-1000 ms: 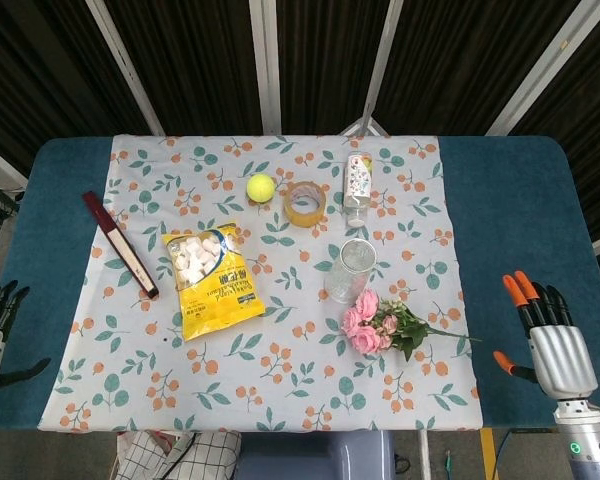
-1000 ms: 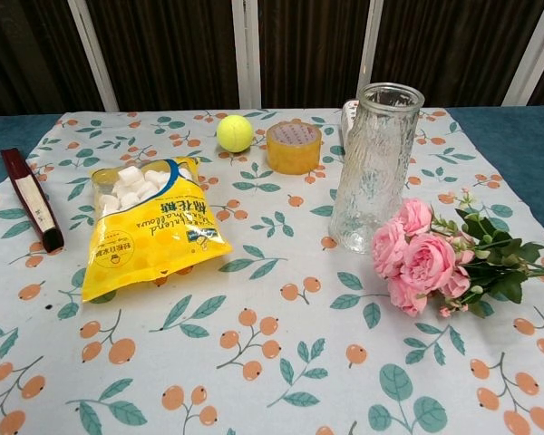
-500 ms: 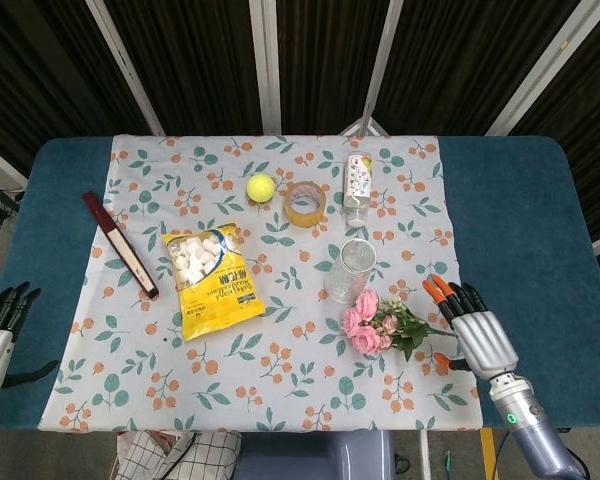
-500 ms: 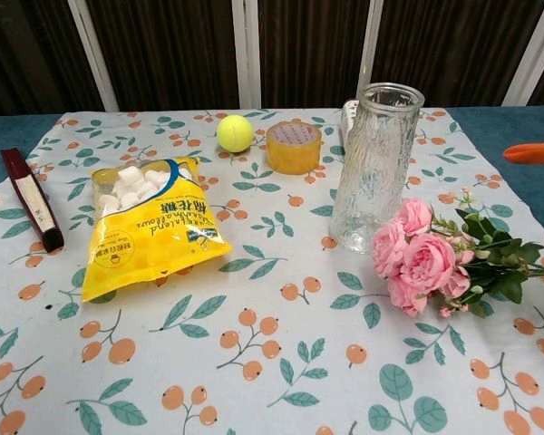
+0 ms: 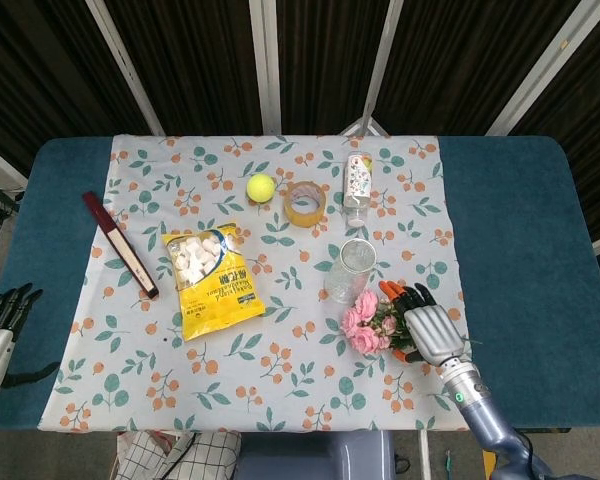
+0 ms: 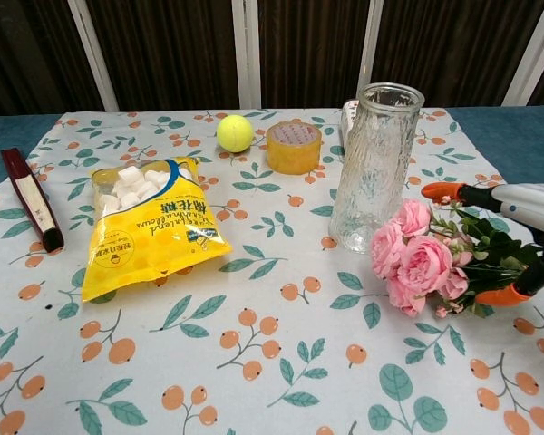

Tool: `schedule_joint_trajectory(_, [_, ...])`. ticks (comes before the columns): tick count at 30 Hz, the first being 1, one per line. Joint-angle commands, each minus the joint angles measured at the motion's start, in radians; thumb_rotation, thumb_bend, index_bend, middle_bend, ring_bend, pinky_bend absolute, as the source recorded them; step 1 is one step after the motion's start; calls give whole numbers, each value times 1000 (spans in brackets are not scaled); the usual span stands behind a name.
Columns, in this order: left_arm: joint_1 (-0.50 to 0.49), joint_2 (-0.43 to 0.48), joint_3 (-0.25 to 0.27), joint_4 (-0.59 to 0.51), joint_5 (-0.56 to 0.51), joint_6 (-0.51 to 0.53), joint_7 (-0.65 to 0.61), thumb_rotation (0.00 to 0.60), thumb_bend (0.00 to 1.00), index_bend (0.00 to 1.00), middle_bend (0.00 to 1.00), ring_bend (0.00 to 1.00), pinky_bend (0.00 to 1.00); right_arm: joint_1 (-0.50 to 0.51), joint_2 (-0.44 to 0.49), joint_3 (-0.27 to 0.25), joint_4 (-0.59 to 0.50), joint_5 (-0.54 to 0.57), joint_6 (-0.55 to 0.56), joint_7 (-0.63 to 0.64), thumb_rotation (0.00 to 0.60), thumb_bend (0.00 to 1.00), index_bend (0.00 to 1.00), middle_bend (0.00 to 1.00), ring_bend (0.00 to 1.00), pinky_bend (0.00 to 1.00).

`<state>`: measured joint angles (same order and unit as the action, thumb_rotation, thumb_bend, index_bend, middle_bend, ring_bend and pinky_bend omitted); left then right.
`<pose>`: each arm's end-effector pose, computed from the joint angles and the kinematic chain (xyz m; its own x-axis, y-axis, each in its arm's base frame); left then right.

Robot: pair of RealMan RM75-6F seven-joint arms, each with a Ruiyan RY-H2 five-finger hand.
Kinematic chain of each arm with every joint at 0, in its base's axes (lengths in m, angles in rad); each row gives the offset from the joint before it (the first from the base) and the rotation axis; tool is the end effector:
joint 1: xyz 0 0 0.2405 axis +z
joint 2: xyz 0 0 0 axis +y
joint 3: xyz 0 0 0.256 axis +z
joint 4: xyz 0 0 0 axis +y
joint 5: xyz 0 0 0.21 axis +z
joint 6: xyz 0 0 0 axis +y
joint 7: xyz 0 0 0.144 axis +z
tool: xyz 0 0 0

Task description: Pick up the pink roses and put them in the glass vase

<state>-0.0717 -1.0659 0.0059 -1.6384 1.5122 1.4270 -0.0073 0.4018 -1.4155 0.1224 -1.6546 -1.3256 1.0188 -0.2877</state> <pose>-0.3188 0.1642 0.1582 0.4141 0.1191 0.9024 0.9091 -0.0051 -0.4165 -0.2166 -0.2584 0.0139 0.3797 -0.3293 0.8645 -0.9149 -0.2722 0.2982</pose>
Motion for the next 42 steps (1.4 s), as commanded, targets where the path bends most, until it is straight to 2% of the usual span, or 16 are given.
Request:
schedule_joint_trajectory(1, [-3,4,0,0,-1,-6,-9,600,0,0,0,0,0,21,-43,12,35,29,-14,-14,600,194,169,258,263,96])
schedule_joint_trajectory(4, [-5,7,2,0,1,-10,-16,600,0,0,0,0,0,32,-73,20,60,40,-12,-11,600,206,253,339,346,194])
schedule_joint_trajectory(7, [-7,9,3,-1,0,-13,-23,600,0,0,0,0,0,41,-95,27,76,47,-13,5,600,295,374,439,447,327])
schedule_joint_trajectory(9, [-8,10,3,-1,-1,-14,-27,600,0,0,0,0,0,45,-103,29,82,46,-12,15,600,346,434,483,495,378])
schedule_joint_trajectory(15, [-8,11,3,-2,-4,-16,-31,600,0,0,0,0,0,38,-84,24,51,-6,29,70,600,359,458,495,506,386])
schedule_joint_trajectory(20, [-7,11,3,-5,-5,-14,-31,600,0,0,0,0,0,21,-4,35,-25,-55,85,121,600,360,458,496,506,385])
schedule_joint_trajectory(24, [-6,10,2,-5,-7,-11,-30,600,0,0,0,0,0,0,77,64,-87,-68,137,187,600,359,458,497,506,387])
schedule_joint_trajectory(29, [-4,6,-1,-4,-10,-3,-22,600,0,0,0,0,0,-28,174,133,-118,-69,224,277,600,360,458,497,507,385])
schedule_joint_trajectory(32, [-2,2,-1,-5,-8,2,-14,600,0,0,0,0,0,-44,225,194,-149,-28,264,375,600,359,458,497,507,386])
schedule_joint_trajectory(36, [-2,-2,-2,-8,-6,7,-2,600,0,0,0,0,0,-62,286,297,-207,62,296,550,600,359,458,497,506,385])
schedule_joint_trajectory(42, [-4,-10,-4,-12,-10,4,18,600,0,0,0,0,0,-69,330,473,-311,211,323,820,600,359,458,497,507,384])
